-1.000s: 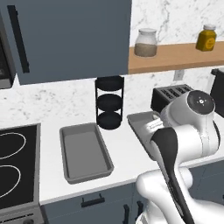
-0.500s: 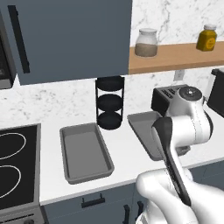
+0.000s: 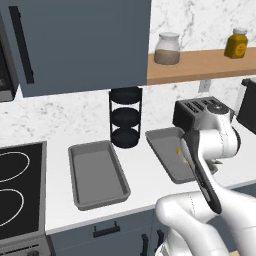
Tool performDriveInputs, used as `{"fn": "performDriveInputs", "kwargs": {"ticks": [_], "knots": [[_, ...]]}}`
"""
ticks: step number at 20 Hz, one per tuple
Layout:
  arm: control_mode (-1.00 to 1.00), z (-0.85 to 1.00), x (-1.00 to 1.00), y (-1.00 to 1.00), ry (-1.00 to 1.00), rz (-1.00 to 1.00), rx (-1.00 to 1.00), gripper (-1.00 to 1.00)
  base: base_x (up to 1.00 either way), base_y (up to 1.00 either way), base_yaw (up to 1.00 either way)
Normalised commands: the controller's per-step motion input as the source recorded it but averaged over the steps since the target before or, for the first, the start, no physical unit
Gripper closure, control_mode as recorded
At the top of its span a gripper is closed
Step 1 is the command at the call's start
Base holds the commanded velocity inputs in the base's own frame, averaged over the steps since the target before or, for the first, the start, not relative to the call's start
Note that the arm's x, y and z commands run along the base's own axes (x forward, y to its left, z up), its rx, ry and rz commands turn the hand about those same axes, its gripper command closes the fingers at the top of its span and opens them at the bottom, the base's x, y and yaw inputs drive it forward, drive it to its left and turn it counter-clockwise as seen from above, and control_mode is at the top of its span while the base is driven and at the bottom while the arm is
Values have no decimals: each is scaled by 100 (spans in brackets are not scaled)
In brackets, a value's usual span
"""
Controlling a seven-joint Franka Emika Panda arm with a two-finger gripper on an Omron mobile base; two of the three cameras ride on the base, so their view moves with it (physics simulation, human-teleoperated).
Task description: Place one corn and one fish in each tupperware on the nearby counter, to pack two identical lunches.
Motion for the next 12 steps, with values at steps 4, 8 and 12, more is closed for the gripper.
{"fn": "performDriveInputs", "kwargs": {"ticks": [4, 8, 12], "knots": [[-100, -31, 53, 0, -3, 3, 0, 100, 0, 0, 0], [-100, -14, 48, 0, -6, 1, 0, 100, 0, 0, 0], [-100, -10, 46, 0, -2, 0, 0, 100, 0, 0, 0]]}}
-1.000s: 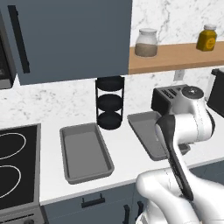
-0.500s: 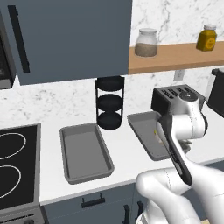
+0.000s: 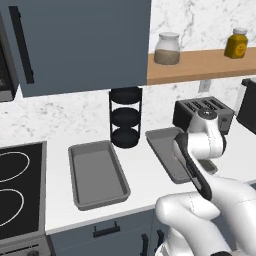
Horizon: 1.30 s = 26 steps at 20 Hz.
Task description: Place one corn and one fish in each tupperware on the nearby counter, to pack two identical lunches.
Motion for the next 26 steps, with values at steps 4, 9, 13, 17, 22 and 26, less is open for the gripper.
{"fn": "performDriveInputs", "kwargs": {"ticks": [4, 9, 13, 17, 22, 26], "knots": [[-100, -15, 37, 0, 0, 0, 0, 100, 0, 0, 0], [-100, -19, 30, 0, 0, 1, 0, 100, 0, 0, 0], [-100, -31, 18, -4, 0, 1, 0, 100, 0, 0, 0], [-100, -30, 19, 0, -4, 2, 0, 100, 0, 0, 0], [-100, -23, 19, -1, -5, 2, 0, 100, 0, 0, 0], [-100, -17, 20, -3, -7, 2, 0, 100, 0, 0, 0]]}}
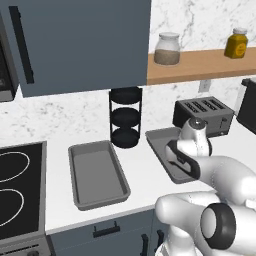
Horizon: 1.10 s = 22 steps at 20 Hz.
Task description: Place one corn and one fish in each tupperware on the nearby counter, to pack two identical lunches.
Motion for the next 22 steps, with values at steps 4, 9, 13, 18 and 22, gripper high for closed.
{"fn": "performDriveInputs", "kwargs": {"ticks": [4, 9, 13, 18, 22], "knots": [[-100, -16, 19, -5, -7, 2, 0, 100, 0, 0, 0], [-100, -18, 21, -4, -6, 1, 0, 100, 0, 0, 0], [-100, -5, 19, 0, -5, 0, 0, -100, 0, 0, 0], [-100, 1, 21, 0, -6, 0, 0, -100, 0, 0, 0], [-100, 11, 10, 0, -4, 0, 0, -100, 0, 0, 0]]}}
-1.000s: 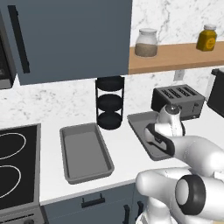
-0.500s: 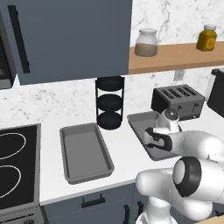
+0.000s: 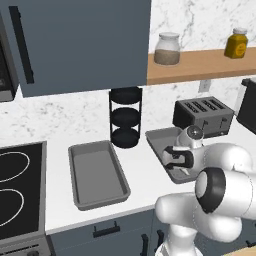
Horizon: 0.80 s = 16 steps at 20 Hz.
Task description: Place one corn and one fish in each tupperware on the nearby counter, to pack two identical lunches.
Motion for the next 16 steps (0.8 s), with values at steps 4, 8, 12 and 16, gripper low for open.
{"fn": "performDriveInputs", "kwargs": {"ticks": [4, 8, 12, 16], "knots": [[-100, 81, -38, 0, -2, -1, 0, -100, 0, 0, 0], [-100, 93, -99, 1, 0, 0, 0, -100, 0, 0, 0], [-100, 85, -100, 12, -3, -4, 0, -100, 0, 0, 0], [-100, 46, -100, 28, -22, -16, 7, -100, 0, 0, 0]]}}
